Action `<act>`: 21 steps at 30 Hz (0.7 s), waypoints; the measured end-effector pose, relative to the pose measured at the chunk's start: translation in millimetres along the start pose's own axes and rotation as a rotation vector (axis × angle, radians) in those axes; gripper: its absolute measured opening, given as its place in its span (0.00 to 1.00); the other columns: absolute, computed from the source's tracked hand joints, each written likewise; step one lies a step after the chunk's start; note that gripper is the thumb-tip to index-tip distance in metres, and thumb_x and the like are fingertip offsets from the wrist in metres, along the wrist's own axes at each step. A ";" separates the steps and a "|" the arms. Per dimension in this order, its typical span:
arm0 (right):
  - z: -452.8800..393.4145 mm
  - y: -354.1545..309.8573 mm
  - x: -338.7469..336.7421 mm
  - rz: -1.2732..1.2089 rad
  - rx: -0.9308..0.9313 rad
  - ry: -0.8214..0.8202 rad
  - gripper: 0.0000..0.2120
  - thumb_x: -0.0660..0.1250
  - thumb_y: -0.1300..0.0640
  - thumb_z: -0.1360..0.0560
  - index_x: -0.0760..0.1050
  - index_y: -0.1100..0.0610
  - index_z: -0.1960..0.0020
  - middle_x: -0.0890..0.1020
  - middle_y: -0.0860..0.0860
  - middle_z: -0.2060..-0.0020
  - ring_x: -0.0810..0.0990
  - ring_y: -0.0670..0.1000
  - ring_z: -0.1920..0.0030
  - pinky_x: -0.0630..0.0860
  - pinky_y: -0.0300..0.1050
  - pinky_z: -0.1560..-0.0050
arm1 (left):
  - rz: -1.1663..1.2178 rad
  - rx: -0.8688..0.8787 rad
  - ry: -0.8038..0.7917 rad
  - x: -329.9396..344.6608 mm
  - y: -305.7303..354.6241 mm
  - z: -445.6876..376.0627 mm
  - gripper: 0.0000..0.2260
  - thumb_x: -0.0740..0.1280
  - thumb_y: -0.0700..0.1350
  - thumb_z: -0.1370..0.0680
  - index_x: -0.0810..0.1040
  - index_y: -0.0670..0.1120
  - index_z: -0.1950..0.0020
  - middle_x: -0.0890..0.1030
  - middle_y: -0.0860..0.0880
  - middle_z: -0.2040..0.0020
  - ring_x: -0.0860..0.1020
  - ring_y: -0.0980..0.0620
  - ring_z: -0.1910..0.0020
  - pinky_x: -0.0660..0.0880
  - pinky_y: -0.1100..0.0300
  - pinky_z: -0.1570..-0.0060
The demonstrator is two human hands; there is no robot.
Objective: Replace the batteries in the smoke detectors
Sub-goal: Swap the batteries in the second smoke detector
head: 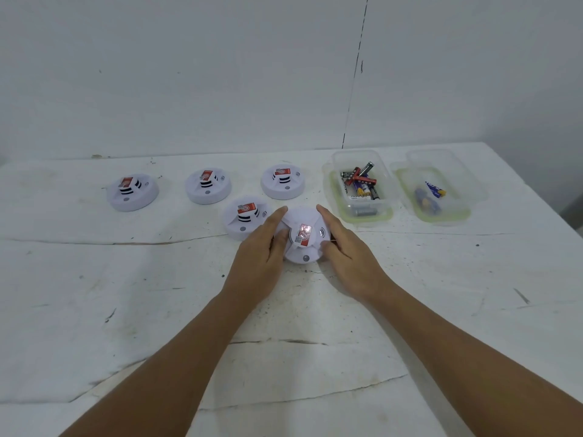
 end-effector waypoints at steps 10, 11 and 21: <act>1.5 -3.0 4.0 0.075 -0.093 -0.021 0.37 0.64 0.50 0.23 0.55 0.49 0.17 0.78 0.43 0.33 0.78 0.46 0.37 0.79 0.54 0.38 | -0.032 0.037 0.004 3.2 -3.0 0.0 0.21 0.55 0.50 0.12 0.64 0.52 0.19 0.74 0.51 0.26 0.71 0.61 0.34 0.67 0.71 0.38; 1.6 -2.5 4.5 0.091 -0.103 -0.019 0.38 0.65 0.48 0.24 0.55 0.48 0.17 0.77 0.44 0.32 0.77 0.47 0.35 0.78 0.55 0.37 | -0.036 0.043 0.008 3.2 -3.2 0.1 0.21 0.55 0.50 0.12 0.64 0.52 0.19 0.75 0.51 0.26 0.71 0.61 0.34 0.66 0.73 0.40; 0.6 -8.3 2.3 0.089 -0.181 0.021 0.36 0.69 0.50 0.25 0.61 0.48 0.20 0.77 0.43 0.33 0.77 0.47 0.35 0.78 0.55 0.39 | -0.063 0.046 0.025 4.2 -3.5 -0.2 0.21 0.55 0.49 0.12 0.64 0.52 0.18 0.73 0.51 0.24 0.64 0.68 0.36 0.59 0.86 0.48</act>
Point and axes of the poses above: each hand's wrist, its own z-axis away from the middle knuckle, its own x-axis out of the palm, y = z × x, the point moved 5 cm from there along -z, towards the middle knuckle
